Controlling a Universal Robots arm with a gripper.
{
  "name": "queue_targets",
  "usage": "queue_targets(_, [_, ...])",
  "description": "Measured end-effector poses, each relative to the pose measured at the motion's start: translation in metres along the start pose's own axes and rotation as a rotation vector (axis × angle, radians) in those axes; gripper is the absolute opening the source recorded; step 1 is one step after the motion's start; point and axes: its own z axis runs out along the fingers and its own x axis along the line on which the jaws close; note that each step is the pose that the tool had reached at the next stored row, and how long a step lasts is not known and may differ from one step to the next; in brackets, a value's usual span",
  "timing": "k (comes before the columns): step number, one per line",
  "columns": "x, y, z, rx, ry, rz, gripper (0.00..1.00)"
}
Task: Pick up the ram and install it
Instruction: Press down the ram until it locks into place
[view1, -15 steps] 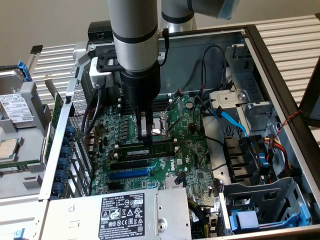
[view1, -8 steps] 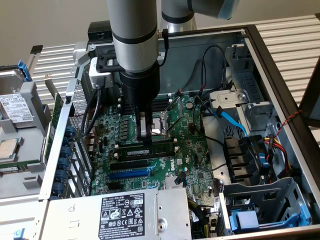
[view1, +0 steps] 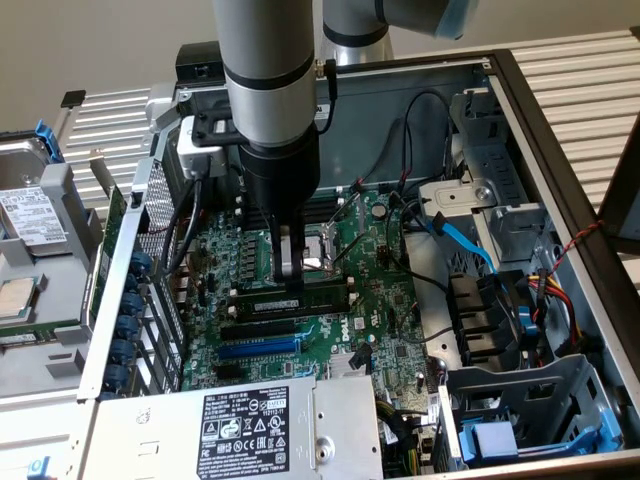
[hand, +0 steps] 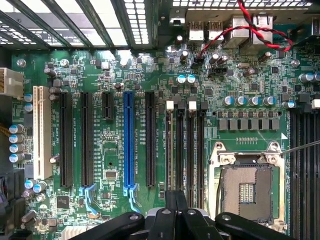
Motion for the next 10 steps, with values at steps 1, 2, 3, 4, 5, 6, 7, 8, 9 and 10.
queue_targets(1, [0.0001, 0.0001, 0.0001, -0.0001, 0.0001, 0.000, 0.12])
queue_targets(2, [0.0001, 0.0001, 0.0003, -0.0001, 0.0001, 0.000, 0.12])
queue_targets(3, [0.0002, 0.0002, 0.0004, -0.0001, 0.0001, 0.000, 0.12])
queue_targets(4, [0.0002, 0.0003, 0.0006, 0.0000, 0.0001, 0.000, 0.12])
queue_targets(5, [0.0002, 0.0004, 0.0008, -0.0001, 0.0001, 0.000, 0.12])
queue_targets(6, [0.0002, 0.0004, 0.0008, -0.0001, 0.0001, 0.000, 0.12])
queue_targets(7, [0.0002, 0.0004, 0.0009, -0.0001, 0.0002, 0.000, 0.12])
queue_targets(8, [0.0003, 0.0004, 0.0010, -0.0001, 0.0001, 0.000, 0.12])
queue_targets(9, [0.0003, 0.0005, 0.0011, 0.0000, -0.0001, 0.000, 0.12])
queue_targets(10, [0.0004, 0.0005, 0.0012, 0.0001, -0.0001, 0.000, 0.12])
